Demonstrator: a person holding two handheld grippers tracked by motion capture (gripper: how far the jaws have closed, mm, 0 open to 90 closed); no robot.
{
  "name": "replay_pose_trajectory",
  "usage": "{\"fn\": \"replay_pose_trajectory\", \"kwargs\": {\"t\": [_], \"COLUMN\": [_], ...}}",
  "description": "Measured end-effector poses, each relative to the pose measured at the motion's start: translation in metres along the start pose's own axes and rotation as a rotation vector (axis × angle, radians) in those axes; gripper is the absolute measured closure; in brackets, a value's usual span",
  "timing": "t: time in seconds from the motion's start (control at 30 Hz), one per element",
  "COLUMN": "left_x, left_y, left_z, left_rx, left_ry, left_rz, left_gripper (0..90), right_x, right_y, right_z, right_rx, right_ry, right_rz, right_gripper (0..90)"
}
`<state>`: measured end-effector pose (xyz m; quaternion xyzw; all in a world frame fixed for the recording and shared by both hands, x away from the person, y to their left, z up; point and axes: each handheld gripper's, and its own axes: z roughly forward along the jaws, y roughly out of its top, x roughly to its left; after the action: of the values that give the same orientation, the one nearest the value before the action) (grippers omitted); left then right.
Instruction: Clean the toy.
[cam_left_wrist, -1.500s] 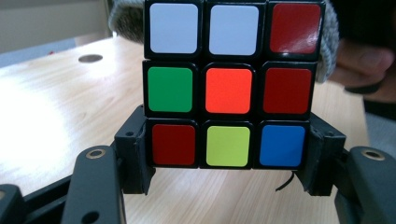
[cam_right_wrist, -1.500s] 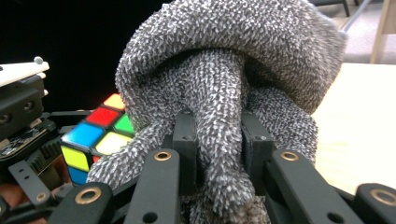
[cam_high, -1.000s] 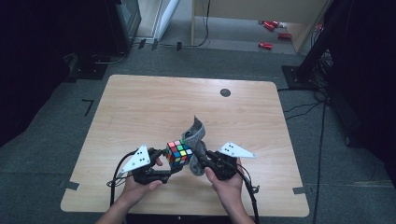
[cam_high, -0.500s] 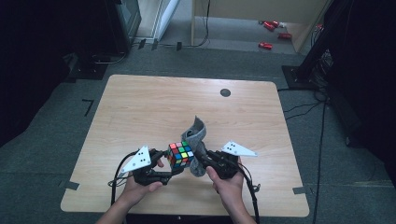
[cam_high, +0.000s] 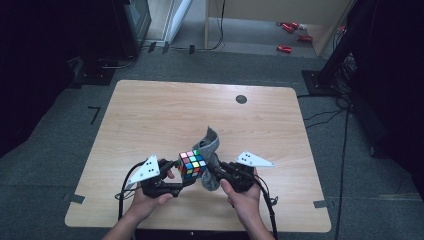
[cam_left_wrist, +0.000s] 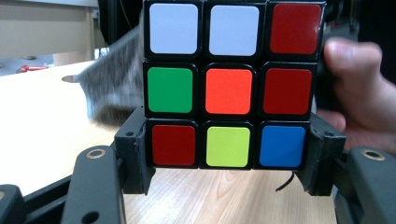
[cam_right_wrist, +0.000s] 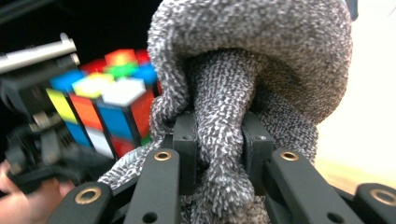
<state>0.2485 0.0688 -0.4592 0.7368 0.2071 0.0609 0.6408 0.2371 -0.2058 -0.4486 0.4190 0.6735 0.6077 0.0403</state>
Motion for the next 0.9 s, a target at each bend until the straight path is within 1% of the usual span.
{"fn": "replay_pose_trajectory", "kwargs": {"t": [0.07, 0.1, 0.13, 0.27, 0.33, 0.37, 0.43, 0.5, 0.57, 0.63, 0.67, 0.73, 0.8, 0.87, 0.9], "left_x": [0.002, 0.002, 0.003, 0.001, 0.001, 0.001, 0.003, 0.007, 0.010, 0.013, 0.015, 0.017, 0.020, 0.021, 0.021], "left_y": [0.000, 0.000, -0.001, -0.002, -0.002, -0.002, -0.001, 0.000, 0.001, 0.001, 0.000, -0.001, -0.001, -0.002, -0.002], "left_z": [-0.001, -0.001, -0.001, 0.002, 0.002, 0.002, 0.000, -0.003, -0.005, -0.006, -0.006, -0.006, -0.006, -0.005, -0.004], "left_rx": [-0.001, -0.001, 0.002, 0.017, 0.022, 0.021, 0.019, 0.011, -0.002, 0.000, 0.007, 0.017, 0.032, 0.054, 0.059], "left_ry": [0.004, 0.004, 0.004, -0.002, 0.003, 0.005, 0.011, 0.015, 0.019, 0.022, 0.030, 0.045, 0.069, 0.099, 0.106], "left_rz": [-0.005, -0.009, -0.011, -0.006, -0.002, -0.005, -0.013, -0.031, -0.060, -0.079, -0.083, -0.089, -0.100, -0.101, -0.104], "left_gripper": [34.6, 34.6, 34.6, 34.6, 34.5, 34.6, 34.6, 34.6, 34.5, 34.5, 34.6, 34.6, 34.6, 34.6, 34.5], "right_x": [0.000, 0.000, 0.000, 0.003, 0.003, 0.001, 0.000, 0.001, 0.002, 0.001, -0.001, -0.010, -0.020, -0.030, -0.036], "right_y": [-0.001, 0.000, 0.001, 0.011, 0.010, 0.007, 0.001, -0.004, -0.004, -0.002, -0.001, -0.001, -0.004, -0.007, -0.009], "right_z": [0.003, 0.002, 0.001, -0.010, -0.009, -0.007, -0.001, 0.005, 0.007, 0.005, 0.003, 0.000, -0.002, -0.003, -0.003], "right_rx": [0.026, 0.031, 0.027, -0.030, -0.034, -0.025, 0.007, 0.051, 0.068, 0.058, 0.054, 0.046, 0.048, 0.055, 0.055], "right_ry": [0.000, -0.001, 0.000, -0.010, -0.015, -0.012, -0.009, -0.015, -0.025, -0.054, -0.066, -0.108, -0.167, -0.220, -0.251], "right_rz": [-0.006, -0.010, -0.017, -0.030, -0.033, -0.024, -0.022, -0.044, -0.077, -0.106, -0.110, -0.117, -0.122, -0.120, -0.118], "right_gripper": [73.3, 73.2, 73.2, 73.2, 73.2, 73.2, 73.2, 73.0, 72.6, 72.2, 71.9, 71.2, 71.2, 71.3, 71.2]}}
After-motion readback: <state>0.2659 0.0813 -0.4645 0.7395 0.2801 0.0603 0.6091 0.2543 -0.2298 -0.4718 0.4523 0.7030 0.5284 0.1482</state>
